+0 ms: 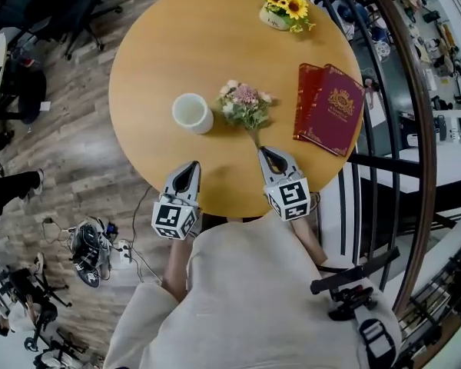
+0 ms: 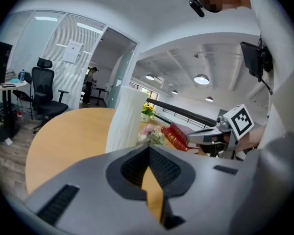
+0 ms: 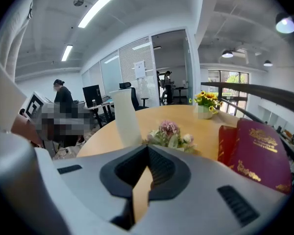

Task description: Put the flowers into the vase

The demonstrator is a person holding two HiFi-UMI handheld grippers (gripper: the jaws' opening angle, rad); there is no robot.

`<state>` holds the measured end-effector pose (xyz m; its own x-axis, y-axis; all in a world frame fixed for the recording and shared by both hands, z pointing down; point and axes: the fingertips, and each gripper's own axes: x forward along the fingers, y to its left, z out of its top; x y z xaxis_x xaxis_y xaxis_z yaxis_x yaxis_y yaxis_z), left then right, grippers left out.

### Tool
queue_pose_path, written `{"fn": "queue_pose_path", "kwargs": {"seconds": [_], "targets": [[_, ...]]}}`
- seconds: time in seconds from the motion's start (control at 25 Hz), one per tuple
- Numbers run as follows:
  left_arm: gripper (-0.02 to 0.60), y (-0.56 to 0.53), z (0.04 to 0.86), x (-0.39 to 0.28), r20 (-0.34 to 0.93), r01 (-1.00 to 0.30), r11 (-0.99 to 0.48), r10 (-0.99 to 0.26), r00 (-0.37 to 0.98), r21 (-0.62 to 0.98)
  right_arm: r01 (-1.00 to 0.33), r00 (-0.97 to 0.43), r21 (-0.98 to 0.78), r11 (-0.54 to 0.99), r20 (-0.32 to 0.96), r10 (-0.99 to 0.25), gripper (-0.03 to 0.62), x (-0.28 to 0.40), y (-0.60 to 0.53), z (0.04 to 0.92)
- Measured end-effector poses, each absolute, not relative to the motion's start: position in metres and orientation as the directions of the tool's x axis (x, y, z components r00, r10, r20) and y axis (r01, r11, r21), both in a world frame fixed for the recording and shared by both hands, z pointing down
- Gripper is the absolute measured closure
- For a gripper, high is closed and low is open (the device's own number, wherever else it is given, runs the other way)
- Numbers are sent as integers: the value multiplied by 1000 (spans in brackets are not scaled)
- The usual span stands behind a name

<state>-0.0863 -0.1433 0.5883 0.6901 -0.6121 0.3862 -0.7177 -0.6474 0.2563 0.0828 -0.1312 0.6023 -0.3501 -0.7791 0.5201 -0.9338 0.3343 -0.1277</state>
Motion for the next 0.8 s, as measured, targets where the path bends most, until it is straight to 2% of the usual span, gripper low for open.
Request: {"fn": "queue_pose_path", "kwargs": {"seconds": [0.36, 0.4, 0.44, 0.48, 0.52, 0.6, 0.8], "targets": [[574, -139, 607, -87, 422, -731, -621, -604, 676, 281, -905, -411, -213, 368, 659, -630, 583, 77, -119, 651], [574, -140, 607, -88, 421, -733, -619, -606, 674, 282, -905, -413, -230, 359, 681, -605, 555, 76, -120, 657], [574, -140, 606, -88, 421, -734, -617, -608, 673, 284, -907, -408, -240, 346, 705, -580, 470, 77, -120, 665], [574, -141, 606, -88, 421, -736, -615, -609, 672, 285, -911, -398, -242, 335, 732, -553, 325, 78, -121, 673], [574, -141, 607, -88, 422, -737, -613, -610, 671, 286, -915, -384, -238, 326, 758, -527, 257, 80, -122, 681], [574, -141, 607, -89, 424, -739, -609, -611, 668, 286, -922, -363, -229, 314, 793, -489, 233, 85, -124, 693], [574, -142, 609, -92, 429, -748, -596, -618, 659, 291, -923, -363, -252, 293, 824, -435, 233, 91, -138, 708]]}}
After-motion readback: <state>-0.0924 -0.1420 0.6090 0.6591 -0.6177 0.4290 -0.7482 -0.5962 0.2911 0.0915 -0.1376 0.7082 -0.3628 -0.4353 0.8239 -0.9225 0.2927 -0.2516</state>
